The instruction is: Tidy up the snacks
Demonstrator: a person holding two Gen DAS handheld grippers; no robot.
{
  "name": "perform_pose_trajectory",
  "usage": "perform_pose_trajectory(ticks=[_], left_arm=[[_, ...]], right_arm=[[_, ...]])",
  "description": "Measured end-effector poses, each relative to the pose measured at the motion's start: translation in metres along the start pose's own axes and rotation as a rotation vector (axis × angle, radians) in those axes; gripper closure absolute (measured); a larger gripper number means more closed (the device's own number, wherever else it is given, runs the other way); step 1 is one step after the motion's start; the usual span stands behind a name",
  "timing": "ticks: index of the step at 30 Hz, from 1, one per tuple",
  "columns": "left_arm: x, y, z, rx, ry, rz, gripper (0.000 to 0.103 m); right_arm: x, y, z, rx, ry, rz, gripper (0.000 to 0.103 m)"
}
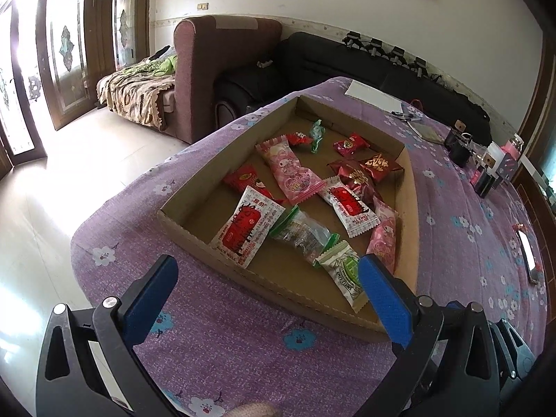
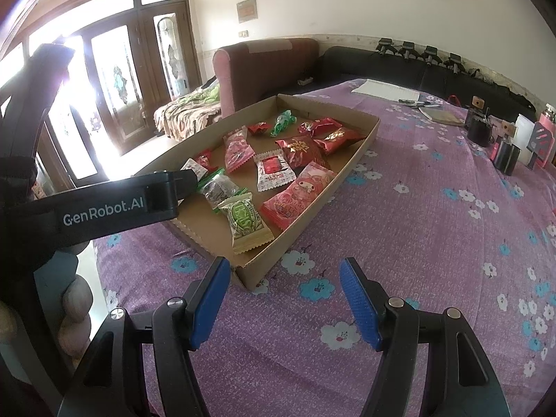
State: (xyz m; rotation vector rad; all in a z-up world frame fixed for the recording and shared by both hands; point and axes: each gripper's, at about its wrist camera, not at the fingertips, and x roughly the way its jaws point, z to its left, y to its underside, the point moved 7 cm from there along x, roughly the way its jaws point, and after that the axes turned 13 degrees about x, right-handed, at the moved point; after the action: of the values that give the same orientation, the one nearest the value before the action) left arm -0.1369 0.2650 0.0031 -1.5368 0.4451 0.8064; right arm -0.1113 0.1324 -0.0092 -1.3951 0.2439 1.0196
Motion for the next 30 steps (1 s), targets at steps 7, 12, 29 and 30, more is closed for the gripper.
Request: perform_pose_trajectory(ticks=[7,12,29,30], left_arm=[[0.0007,0.0014,-0.0006,-0.007,0.005,0.009,0.0],[0.0011,0.0025,-0.0013,-0.011,0.009,0.013,0.0],[0.0,0.0023,0.0022,-0.028,0.007,0.019,0.0],[-0.0012,0.0019,0.0033,-0.03,0.001,0.017,0.0]], right_arm=[[0.0001,0.0006,-0.0005,0.001,-0.002,0.002,0.036],[0.0008,0.0011,-0.0005,0.001,-0.003,0.003,0.036],[0.0024,0.0036,0.0006,0.0,-0.009,0.007,0.036],[0.002,0.0034,0.0007,-0.001,-0.01,0.006,0.036]])
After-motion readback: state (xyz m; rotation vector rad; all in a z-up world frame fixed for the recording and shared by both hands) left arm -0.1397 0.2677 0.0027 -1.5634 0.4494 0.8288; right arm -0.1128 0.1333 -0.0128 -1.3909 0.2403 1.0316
